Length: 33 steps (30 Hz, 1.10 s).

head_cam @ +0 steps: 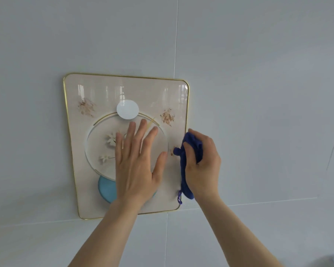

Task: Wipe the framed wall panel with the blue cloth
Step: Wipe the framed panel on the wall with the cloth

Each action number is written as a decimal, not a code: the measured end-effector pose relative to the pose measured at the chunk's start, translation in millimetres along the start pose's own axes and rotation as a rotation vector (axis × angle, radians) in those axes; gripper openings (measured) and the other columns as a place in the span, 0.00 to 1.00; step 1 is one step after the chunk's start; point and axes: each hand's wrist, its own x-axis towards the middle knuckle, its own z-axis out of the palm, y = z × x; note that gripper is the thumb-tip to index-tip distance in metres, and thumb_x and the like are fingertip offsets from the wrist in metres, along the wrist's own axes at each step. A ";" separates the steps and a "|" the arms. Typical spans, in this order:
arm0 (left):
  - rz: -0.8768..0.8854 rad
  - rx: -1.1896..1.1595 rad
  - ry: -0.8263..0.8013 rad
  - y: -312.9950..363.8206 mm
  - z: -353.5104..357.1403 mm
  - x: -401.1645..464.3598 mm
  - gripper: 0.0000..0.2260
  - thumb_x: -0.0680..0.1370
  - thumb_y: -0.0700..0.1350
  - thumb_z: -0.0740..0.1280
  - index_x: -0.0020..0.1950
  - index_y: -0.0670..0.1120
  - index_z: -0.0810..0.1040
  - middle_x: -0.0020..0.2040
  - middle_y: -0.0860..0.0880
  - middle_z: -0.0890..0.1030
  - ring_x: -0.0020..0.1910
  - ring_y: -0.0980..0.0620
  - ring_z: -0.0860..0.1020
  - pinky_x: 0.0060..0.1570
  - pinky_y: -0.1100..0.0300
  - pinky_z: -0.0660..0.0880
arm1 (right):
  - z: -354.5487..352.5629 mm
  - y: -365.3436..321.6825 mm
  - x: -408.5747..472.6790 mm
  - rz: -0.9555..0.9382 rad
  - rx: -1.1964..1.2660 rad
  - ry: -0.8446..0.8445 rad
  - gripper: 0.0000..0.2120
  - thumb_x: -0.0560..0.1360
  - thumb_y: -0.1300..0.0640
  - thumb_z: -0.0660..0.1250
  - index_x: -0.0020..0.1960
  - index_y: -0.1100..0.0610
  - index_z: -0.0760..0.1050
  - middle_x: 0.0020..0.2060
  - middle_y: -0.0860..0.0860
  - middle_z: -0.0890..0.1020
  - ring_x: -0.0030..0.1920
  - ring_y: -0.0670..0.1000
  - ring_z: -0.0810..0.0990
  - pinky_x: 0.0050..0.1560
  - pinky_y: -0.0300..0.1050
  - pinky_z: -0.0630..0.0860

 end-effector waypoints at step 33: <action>0.114 0.370 0.261 -47.9 78.8 17.3 0.27 0.87 0.53 0.53 0.86 0.47 0.54 0.86 0.49 0.55 0.85 0.44 0.53 0.84 0.42 0.47 | 68.1 108.4 12.2 -0.658 -0.458 0.119 0.16 0.88 0.56 0.60 0.74 0.56 0.73 0.76 0.62 0.68 0.82 0.59 0.61 0.82 0.62 0.61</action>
